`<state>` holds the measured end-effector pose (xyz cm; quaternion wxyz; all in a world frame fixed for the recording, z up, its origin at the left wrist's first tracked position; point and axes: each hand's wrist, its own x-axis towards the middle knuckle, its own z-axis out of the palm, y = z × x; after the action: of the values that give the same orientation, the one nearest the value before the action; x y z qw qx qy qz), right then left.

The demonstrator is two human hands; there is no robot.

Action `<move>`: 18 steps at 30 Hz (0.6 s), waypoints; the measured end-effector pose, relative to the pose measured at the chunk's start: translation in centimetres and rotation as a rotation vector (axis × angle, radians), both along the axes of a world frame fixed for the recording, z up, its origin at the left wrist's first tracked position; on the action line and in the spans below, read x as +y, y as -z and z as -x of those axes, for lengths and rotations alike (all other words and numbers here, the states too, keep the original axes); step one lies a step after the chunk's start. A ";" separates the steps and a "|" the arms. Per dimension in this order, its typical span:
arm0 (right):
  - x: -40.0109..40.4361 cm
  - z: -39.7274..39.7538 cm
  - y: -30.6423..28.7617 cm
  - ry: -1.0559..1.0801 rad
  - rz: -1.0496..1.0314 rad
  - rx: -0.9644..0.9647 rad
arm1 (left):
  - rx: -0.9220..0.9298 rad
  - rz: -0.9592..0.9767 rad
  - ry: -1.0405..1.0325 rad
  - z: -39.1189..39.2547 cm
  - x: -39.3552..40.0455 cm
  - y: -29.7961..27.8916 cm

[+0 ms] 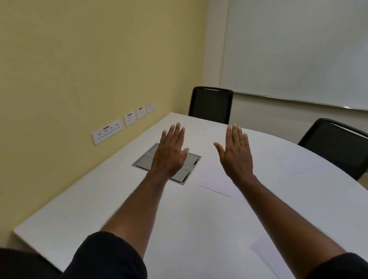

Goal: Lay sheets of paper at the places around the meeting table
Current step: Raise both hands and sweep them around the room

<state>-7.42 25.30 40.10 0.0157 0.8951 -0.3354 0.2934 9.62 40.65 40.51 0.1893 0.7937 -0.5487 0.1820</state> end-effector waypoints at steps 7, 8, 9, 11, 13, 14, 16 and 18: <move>-6.5 -0.5 3.0 0.251 -0.036 0.116 | 0.092 -0.048 0.183 -5.5 -9.9 4.5; -7.3 -0.5 3.4 0.277 -0.052 0.131 | 0.100 -0.069 0.211 -6.0 -11.1 5.3; -8.1 -0.4 3.8 0.299 -0.067 0.150 | 0.104 -0.090 0.236 -6.3 -12.3 6.2; -9.6 -0.3 5.0 0.333 -0.085 0.185 | 0.113 -0.106 0.262 -7.0 -14.3 7.8; -11.2 -0.4 6.3 0.353 -0.107 0.219 | 0.148 -0.116 0.269 -7.6 -16.3 9.2; -12.1 -0.6 6.9 0.358 -0.121 0.235 | 0.164 -0.131 0.270 -7.8 -17.2 9.9; -14.0 -1.0 8.4 0.356 -0.143 0.256 | 0.177 -0.157 0.271 -8.3 -19.0 11.4; -16.3 -1.7 10.0 0.344 -0.178 0.269 | 0.191 -0.177 0.277 -9.0 -20.9 13.0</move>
<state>-5.70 9.01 30.10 0.0311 0.8535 -0.5026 0.1336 18.63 19.71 27.48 0.1930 0.7377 -0.6462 0.0291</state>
